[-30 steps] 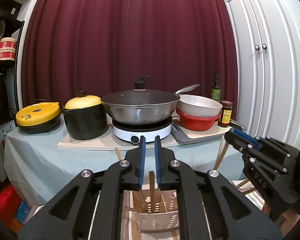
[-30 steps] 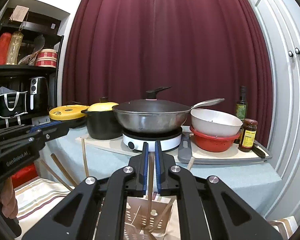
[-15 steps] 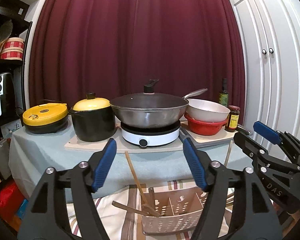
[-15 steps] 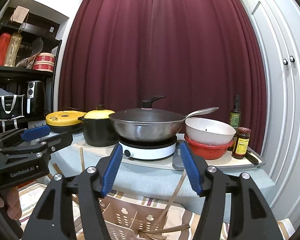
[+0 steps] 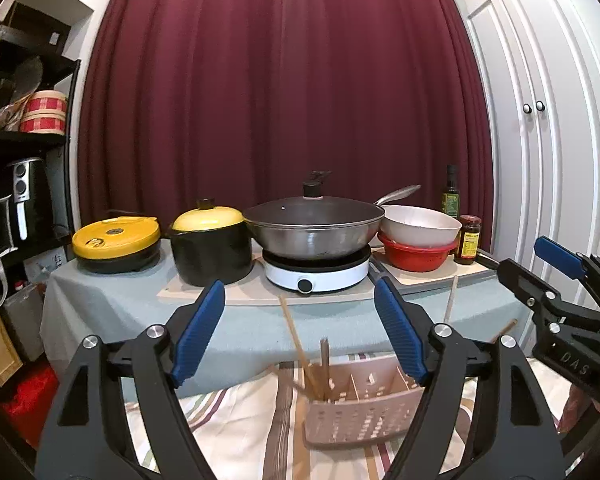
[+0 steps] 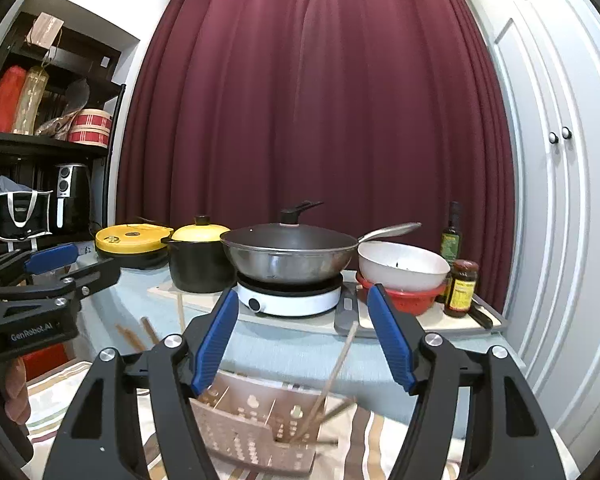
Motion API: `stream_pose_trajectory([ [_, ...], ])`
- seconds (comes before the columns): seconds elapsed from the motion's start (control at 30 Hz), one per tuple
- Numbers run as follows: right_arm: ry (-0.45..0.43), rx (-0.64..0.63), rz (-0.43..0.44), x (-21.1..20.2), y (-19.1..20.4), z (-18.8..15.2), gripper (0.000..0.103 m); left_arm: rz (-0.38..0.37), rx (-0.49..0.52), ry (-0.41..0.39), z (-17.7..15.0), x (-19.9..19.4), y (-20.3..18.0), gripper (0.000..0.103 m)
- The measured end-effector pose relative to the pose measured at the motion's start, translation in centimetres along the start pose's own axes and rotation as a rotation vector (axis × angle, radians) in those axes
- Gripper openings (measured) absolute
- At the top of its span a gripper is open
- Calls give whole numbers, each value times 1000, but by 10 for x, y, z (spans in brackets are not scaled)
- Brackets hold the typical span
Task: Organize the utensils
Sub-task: 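Insert the right tool's chopstick into the holder and open while the left tool releases its own, then withdraw both open tools from the holder down toward the last chopsticks on the cloth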
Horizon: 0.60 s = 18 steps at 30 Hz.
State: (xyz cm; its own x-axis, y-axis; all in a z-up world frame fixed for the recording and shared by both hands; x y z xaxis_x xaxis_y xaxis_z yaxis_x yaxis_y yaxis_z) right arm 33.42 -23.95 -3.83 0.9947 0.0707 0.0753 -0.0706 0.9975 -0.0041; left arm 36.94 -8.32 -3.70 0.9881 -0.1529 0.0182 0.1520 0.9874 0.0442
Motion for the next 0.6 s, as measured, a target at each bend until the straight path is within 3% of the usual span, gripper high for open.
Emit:
stream_pose_trajectory([
  [0.6,142,46,-17,-115,15,-62,67,39,-40,133,-66,-109,15,78],
])
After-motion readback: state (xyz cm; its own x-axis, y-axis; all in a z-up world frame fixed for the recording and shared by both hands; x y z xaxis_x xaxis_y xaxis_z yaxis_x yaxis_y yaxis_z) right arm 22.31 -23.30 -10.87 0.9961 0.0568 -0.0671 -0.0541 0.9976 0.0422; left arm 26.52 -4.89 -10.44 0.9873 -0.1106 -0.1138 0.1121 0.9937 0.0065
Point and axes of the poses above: each gripper's, at about its wrist camera, not at the fingertips, and x roughly the way its jaws point, y to its left, z to its top, the point moved 10 cm from there along x, roughly the way its jaws point, and after that the axes turned 11 degrees about -y, right-handed, at the moved point
